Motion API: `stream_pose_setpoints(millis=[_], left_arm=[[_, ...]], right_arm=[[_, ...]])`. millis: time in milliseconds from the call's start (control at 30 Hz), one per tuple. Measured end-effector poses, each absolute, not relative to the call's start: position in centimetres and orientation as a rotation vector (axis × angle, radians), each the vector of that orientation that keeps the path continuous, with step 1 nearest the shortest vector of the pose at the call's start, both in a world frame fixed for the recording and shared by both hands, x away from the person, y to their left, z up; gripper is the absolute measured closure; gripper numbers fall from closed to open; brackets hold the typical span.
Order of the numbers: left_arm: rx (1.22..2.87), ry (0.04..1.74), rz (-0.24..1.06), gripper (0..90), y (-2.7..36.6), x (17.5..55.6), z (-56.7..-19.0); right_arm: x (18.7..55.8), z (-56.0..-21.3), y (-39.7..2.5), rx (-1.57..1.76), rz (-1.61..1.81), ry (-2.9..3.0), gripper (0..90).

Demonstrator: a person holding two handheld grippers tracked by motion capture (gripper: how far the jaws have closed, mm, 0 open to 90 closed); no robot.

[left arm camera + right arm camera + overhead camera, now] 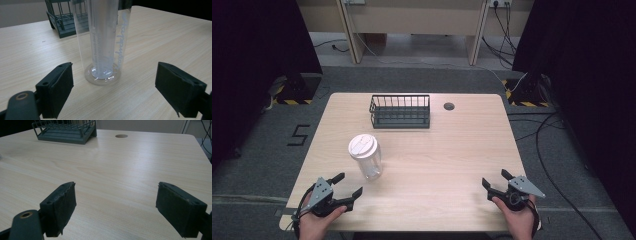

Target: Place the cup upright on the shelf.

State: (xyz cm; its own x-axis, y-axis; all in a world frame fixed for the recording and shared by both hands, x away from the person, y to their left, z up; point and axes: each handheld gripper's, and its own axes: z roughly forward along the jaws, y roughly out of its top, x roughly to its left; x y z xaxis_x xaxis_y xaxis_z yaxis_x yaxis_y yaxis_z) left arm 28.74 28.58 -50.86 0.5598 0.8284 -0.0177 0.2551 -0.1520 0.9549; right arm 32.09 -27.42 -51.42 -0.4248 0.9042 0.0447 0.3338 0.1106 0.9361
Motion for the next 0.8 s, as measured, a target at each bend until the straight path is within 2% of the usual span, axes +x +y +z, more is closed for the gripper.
stream_pose_setpoints(millis=[800], left_arm=[[1.699, 0.891, 0.61, 14.4, 27.0, 30.6, -51.0]], right_arm=[[32.2, -51.4, -27.4, 1.203, 1.304, 1.836, 17.1]])
